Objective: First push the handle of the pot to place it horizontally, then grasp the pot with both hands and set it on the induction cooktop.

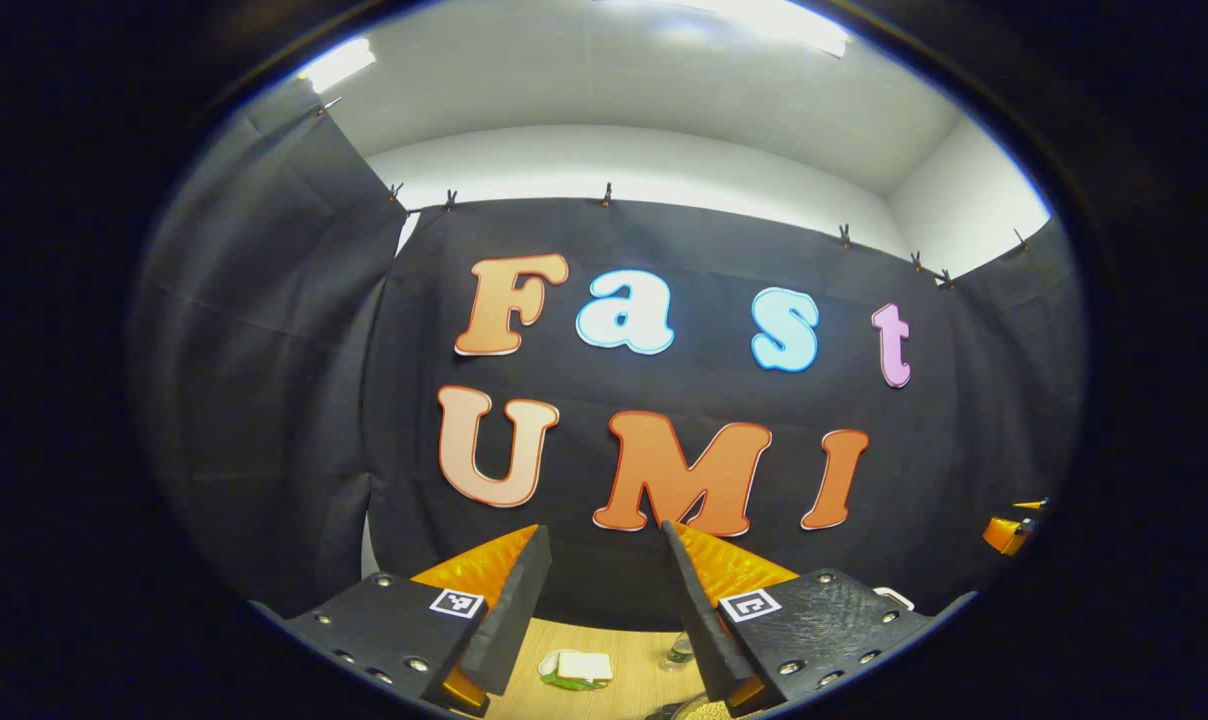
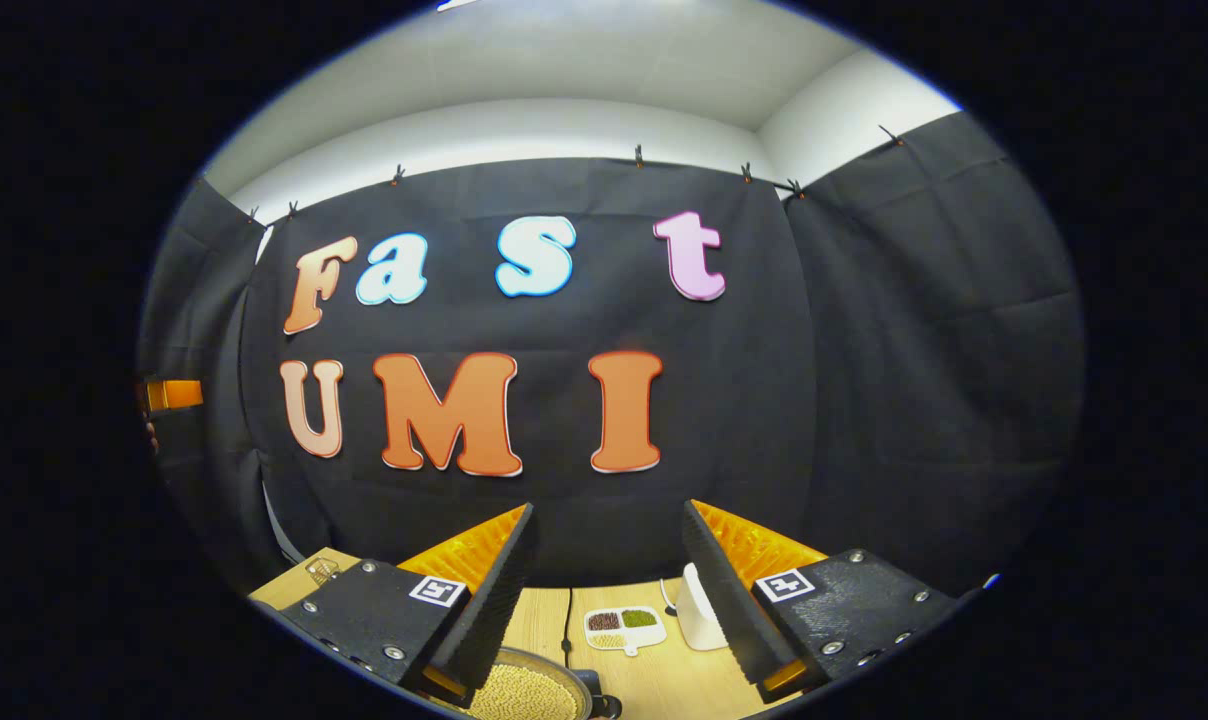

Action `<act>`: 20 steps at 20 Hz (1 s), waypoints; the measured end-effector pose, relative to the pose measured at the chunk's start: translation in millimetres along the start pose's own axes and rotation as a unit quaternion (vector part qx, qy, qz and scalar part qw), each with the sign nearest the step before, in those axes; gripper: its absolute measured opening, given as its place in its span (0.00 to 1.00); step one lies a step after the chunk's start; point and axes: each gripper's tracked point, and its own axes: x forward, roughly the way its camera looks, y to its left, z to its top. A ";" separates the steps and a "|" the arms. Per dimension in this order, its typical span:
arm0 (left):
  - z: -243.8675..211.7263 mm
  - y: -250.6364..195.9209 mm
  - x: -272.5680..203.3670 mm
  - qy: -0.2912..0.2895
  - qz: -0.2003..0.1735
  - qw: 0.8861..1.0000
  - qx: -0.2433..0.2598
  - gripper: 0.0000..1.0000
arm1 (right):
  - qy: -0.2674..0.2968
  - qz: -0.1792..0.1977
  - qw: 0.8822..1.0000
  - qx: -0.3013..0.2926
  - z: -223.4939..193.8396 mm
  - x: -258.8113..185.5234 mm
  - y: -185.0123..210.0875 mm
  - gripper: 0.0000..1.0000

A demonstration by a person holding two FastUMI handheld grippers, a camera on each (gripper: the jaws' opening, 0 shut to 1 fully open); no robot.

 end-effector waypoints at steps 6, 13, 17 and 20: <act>60.6 -6.4 -20.9 -0.062 0.003 0.997 0.054 0.70 | -0.056 0.013 0.998 -0.028 58.0 -6.8 17.5 0.91; 52.3 -2.8 -27.2 -0.053 0.002 0.998 0.030 0.71 | -0.084 0.040 0.995 -0.039 65.1 -10.6 35.1 0.94; 40.7 7.4 -36.0 -0.036 0.027 0.999 0.026 0.71 | -0.083 0.071 0.994 -0.023 58.6 -9.2 44.5 0.95; 37.8 14.6 -48.1 -0.035 0.052 0.998 0.030 0.70 | -0.079 0.084 0.993 -0.019 53.4 -6.2 41.9 0.95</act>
